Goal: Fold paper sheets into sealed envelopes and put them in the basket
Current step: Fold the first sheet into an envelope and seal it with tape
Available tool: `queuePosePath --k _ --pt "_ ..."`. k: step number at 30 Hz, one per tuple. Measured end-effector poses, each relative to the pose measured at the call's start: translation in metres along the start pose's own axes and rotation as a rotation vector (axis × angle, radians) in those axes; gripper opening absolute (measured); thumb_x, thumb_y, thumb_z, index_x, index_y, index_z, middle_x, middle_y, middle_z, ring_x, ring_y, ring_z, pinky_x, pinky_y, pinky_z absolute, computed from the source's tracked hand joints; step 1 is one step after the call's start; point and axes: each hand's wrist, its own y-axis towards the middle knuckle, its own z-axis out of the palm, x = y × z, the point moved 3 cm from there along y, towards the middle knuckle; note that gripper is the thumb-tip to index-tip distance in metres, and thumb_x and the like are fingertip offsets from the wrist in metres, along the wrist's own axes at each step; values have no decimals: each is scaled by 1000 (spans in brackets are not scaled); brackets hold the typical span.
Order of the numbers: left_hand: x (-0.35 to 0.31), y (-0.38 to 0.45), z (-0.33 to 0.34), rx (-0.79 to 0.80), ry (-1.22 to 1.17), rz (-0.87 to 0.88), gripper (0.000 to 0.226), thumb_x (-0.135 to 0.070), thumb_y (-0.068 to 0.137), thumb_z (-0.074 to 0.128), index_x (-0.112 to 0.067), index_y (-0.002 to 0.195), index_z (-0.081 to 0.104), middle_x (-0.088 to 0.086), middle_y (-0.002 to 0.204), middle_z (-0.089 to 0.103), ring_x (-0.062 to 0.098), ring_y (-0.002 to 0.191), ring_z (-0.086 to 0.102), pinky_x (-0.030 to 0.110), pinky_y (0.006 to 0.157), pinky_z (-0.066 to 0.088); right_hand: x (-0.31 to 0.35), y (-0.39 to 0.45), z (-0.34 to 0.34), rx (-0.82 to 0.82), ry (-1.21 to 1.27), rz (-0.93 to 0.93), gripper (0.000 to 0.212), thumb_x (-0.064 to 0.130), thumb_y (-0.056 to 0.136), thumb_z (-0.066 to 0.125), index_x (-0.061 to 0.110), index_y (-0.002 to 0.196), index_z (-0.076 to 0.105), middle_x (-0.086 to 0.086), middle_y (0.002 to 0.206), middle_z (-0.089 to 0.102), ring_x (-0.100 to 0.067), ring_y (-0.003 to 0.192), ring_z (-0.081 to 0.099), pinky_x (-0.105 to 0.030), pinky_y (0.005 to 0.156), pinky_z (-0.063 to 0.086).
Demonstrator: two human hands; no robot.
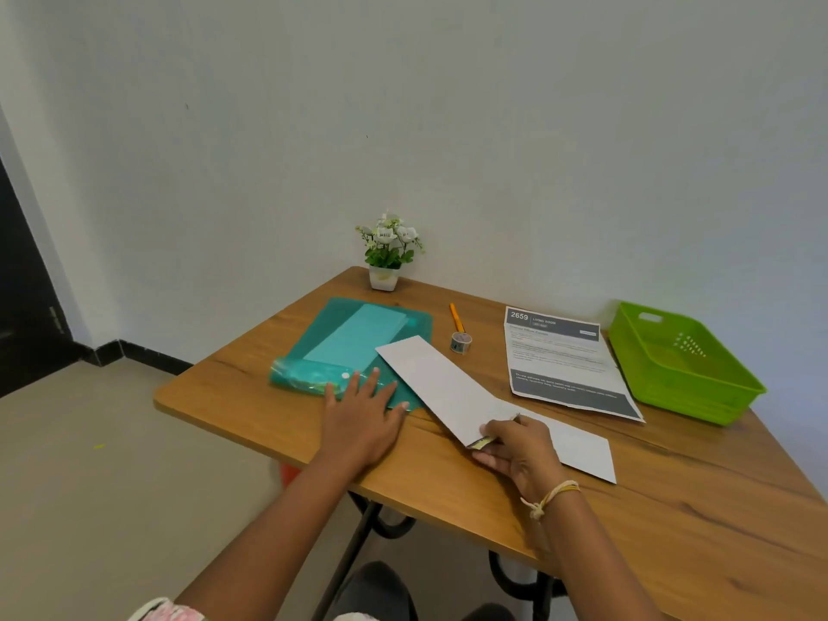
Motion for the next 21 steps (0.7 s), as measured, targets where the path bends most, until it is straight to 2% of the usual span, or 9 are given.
queuePosePath --k 5,8,11,14,17,19,21 --pt "28 6 -7 -28 25 -58 58 -61 95 20 -37 148 27 -3 160 12 22 148 6 55 115 1 8 1 -14 -81 60 0 57 -8 85 62 6 135 39 -16 85 60 -28 64 72 -29 45 56" --pt "40 10 -10 -31 31 -55 57 -60 96 22 -36 147 29 -3 160 14 22 147 9 57 115 2 9 2 -26 -119 106 17 53 -11 85 60 4 132 39 -20 90 62 -28 63 71 -28 43 55" --pt "40 11 -11 -73 83 -38 60 -59 96 23 -33 150 24 1 161 11 22 147 7 59 112 -4 8 3 -32 -129 150 36 52 -12 85 59 6 129 39 -22 100 60 -31 67 71 -29 44 56" --pt "24 6 -12 -174 104 52 60 -55 97 24 -29 151 20 1 161 6 20 148 4 58 112 -10 7 0 -27 -91 201 36 48 -12 85 59 9 123 39 -22 113 58 -32 73 71 -33 49 57" --pt "-7 -2 -10 -206 12 201 55 -50 98 26 -32 151 20 -4 161 10 14 147 6 53 114 -11 4 -6 -8 -11 213 11 45 -12 85 60 9 120 39 -21 112 60 -34 82 70 -36 53 58" --pt "-30 -8 -7 -188 -103 288 51 -46 100 26 -34 150 22 -9 160 13 8 147 7 48 115 -10 1 -13 7 64 93 -5 42 -7 85 64 6 118 43 -19 109 65 -32 83 71 -36 53 58" --pt "-48 -11 -5 -158 -209 366 46 -41 102 28 -35 148 29 -12 158 17 4 146 8 43 118 -6 -2 -18 17 141 -87 -18 34 1 86 68 2 113 48 -20 97 70 -30 75 73 -34 53 59"
